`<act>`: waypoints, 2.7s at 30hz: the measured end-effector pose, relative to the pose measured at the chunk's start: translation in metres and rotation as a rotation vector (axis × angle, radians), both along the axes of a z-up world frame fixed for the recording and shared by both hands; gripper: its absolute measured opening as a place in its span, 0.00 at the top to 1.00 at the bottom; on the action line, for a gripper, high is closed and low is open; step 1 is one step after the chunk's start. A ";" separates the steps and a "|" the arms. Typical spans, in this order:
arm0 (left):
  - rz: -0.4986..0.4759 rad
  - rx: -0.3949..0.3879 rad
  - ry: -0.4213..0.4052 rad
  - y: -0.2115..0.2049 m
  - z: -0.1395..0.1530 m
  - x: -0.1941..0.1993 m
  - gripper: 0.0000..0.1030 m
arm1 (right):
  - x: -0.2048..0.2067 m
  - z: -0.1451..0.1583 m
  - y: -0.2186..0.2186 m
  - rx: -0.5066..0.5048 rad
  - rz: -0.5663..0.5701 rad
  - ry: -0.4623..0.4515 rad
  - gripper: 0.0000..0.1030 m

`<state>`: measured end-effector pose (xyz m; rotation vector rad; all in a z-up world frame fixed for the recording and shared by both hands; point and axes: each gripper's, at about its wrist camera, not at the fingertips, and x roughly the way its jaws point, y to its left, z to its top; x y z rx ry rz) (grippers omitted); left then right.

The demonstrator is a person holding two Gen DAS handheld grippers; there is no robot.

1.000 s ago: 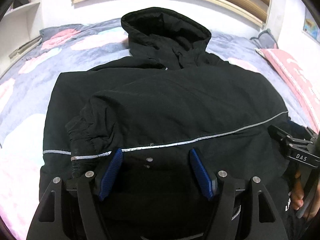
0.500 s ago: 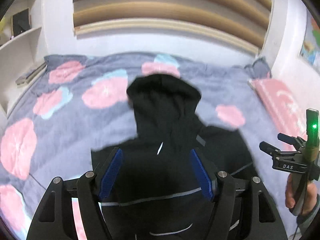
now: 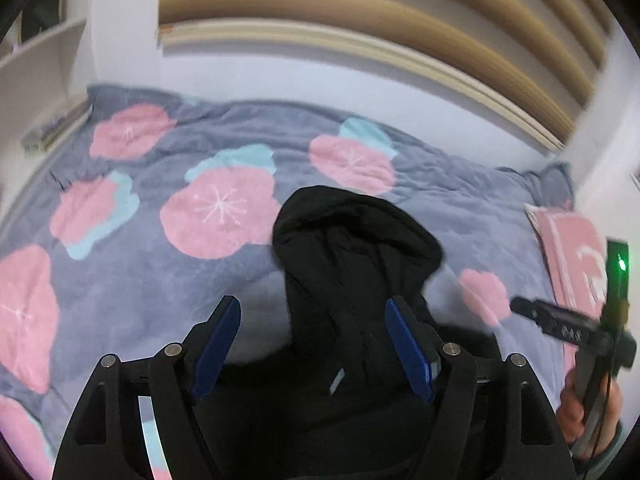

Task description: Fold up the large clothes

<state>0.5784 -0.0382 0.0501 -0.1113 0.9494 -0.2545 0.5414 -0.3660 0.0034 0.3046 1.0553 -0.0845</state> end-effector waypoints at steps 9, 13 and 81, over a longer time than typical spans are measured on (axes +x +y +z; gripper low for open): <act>0.059 0.025 0.134 -0.022 -0.113 0.110 0.26 | 0.105 -0.086 -0.008 -0.049 0.071 0.083 0.23; 0.059 0.055 0.168 -0.027 -0.148 0.136 0.26 | 0.139 -0.116 -0.012 -0.042 0.071 0.104 0.23; -0.175 -0.240 0.109 -0.004 -0.122 0.172 0.27 | 0.205 -0.114 0.004 0.022 0.390 0.002 0.34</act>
